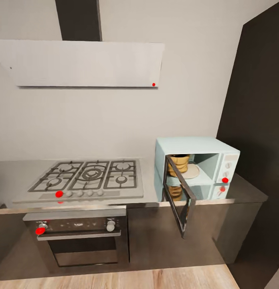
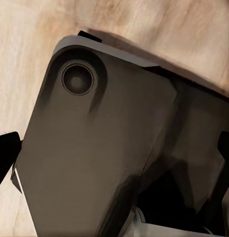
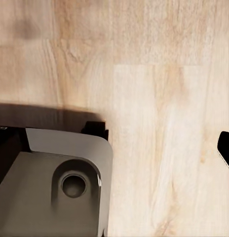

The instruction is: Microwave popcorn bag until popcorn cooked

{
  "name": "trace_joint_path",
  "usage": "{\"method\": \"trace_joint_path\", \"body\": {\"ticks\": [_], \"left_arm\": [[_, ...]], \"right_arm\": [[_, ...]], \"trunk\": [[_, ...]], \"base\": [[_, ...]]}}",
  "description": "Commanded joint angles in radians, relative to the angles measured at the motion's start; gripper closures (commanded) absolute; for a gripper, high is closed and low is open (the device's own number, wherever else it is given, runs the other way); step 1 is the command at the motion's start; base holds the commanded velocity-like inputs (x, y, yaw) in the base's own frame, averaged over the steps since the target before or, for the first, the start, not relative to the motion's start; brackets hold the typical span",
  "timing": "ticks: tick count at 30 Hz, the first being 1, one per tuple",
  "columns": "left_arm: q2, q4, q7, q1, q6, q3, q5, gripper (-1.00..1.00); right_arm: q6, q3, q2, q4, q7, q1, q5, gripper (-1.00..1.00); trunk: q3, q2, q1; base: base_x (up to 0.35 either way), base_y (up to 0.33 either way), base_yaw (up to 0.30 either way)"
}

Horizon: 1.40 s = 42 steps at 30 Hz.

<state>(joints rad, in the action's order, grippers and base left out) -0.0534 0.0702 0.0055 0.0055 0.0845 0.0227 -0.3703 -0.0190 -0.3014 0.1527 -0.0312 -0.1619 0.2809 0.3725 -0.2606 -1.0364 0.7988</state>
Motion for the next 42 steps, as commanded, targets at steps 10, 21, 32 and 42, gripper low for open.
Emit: {"method": "trace_joint_path", "body": {"ticks": [10, 21, 32, 42], "left_arm": [[0.000, 0.002, 0.001, 0.001, 0.001, 0.002, -0.004, -1.00], [0.000, 0.002, 0.001, 0.001, 0.003, 0.002, -0.004, -1.00], [0.000, 0.002, 0.001, 0.001, 0.003, 0.002, -0.004, -1.00], [0.000, 0.002, 0.001, 0.001, 0.003, 0.002, -0.004, -1.00]], "right_arm": [[0.002, -0.008, 0.001, -0.003, -0.002, 0.001, 0.008, -1.00], [0.005, -0.008, 0.001, -0.003, -0.001, 0.001, 0.008, -1.00], [0.005, -0.010, 0.002, -0.003, -0.001, 0.001, 0.008, -1.00], [0.007, -0.010, 0.002, -0.003, -0.001, 0.001, 0.008, -1.00]], "trunk": [[-0.001, -0.001, 0.000], [-0.001, -0.001, 0.000], [-0.001, -0.001, 0.000], [-0.001, -0.001, 0.000]], "base": [[0.000, -0.282, 0.000], [0.000, -0.282, 0.000], [0.000, -0.282, 0.133], [0.000, -0.099, 0.171]]}}
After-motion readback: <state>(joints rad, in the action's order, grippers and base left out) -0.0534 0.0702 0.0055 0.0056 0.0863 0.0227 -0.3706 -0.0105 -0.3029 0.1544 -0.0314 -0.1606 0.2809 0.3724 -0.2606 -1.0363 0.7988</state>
